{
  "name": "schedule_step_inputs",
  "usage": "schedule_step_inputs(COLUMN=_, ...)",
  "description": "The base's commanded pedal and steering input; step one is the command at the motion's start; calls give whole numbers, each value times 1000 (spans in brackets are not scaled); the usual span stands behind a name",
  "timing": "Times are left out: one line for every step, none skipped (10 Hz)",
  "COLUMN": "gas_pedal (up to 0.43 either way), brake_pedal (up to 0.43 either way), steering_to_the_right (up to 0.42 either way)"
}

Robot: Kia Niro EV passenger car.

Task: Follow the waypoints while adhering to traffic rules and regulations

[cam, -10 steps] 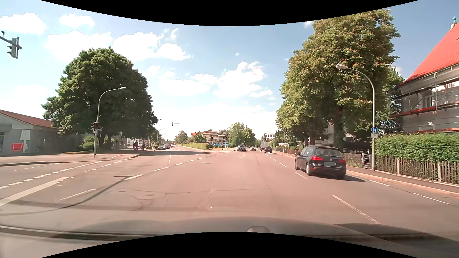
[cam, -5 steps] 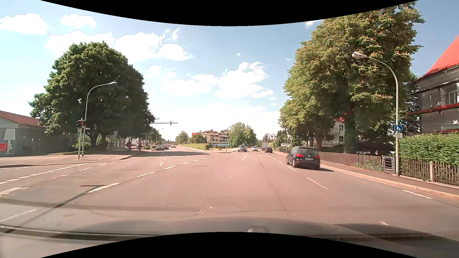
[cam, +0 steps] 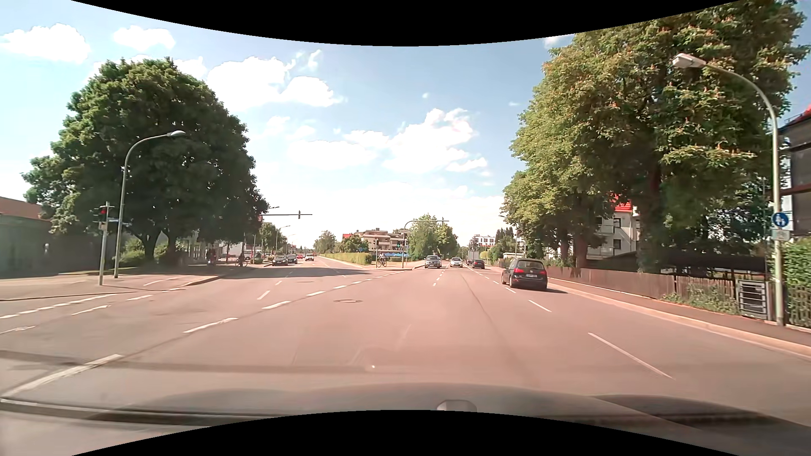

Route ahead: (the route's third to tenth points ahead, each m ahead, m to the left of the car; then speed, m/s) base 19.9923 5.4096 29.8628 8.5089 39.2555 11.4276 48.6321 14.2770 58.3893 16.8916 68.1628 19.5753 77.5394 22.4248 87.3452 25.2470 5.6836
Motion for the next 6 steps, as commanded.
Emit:
schedule_step_inputs(gas_pedal=299, brake_pedal=0, steering_to_the_right=-30)
schedule_step_inputs(gas_pedal=260, brake_pedal=0, steering_to_the_right=-30)
schedule_step_inputs(gas_pedal=138, brake_pedal=0, steering_to_the_right=-30)
schedule_step_inputs(gas_pedal=67, brake_pedal=0, steering_to_the_right=-30)
schedule_step_inputs(gas_pedal=59, brake_pedal=0, steering_to_the_right=-30)
schedule_step_inputs(gas_pedal=59, brake_pedal=0, steering_to_the_right=-30)
